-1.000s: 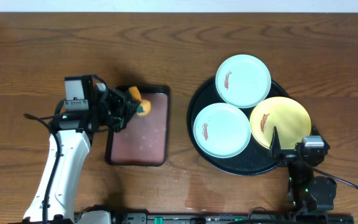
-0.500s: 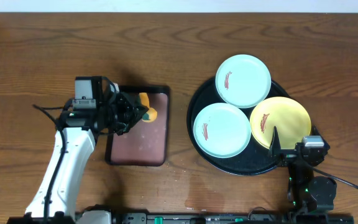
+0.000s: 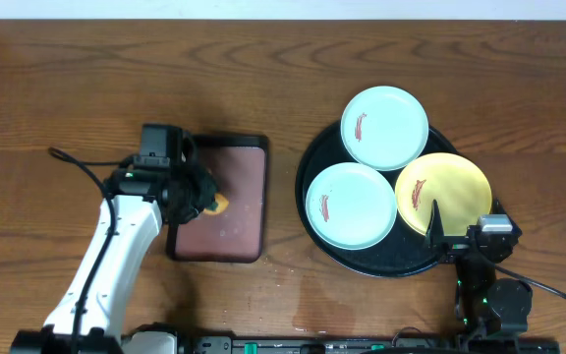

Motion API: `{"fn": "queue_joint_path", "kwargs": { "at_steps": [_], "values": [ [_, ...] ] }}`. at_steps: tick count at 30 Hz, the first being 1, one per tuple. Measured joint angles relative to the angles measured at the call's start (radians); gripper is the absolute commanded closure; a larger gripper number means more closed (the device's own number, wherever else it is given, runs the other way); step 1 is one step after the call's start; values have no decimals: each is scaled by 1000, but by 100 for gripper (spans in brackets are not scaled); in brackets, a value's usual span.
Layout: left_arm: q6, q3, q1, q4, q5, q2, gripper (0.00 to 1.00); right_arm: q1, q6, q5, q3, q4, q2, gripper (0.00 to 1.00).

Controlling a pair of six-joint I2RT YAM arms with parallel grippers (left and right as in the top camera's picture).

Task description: Clean dirty plates on tray and stack at the side

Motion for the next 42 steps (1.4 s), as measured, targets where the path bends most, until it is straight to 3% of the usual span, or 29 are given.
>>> {"fn": "queue_joint_path", "kwargs": {
  "at_steps": [8, 14, 18, 27, 36, 42],
  "values": [
    [19, 192, -40, -14, 56, -233, 92, 0, 0, 0, 0, 0, 0, 1],
    [18, 196, -195, -24, 55, -317, 93, 0, 0, 0, 0, 0, 0, 1],
    [13, 190, -340, -2, 35, -229, 92, 0, 0, 0, 0, 0, 0, 1],
    [6, 182, -613, 221, -36, 97, 92, 0, 0, 0, 0, 0, 0, 1],
    [-51, 182, -724, 346, -267, 329, 93, 0, 0, 0, 0, 0, 0, 1],
    [-69, 182, -764, 435, -329, 413, 93, 0, 0, 0, 0, 0, 0, 1]
  ]
}}
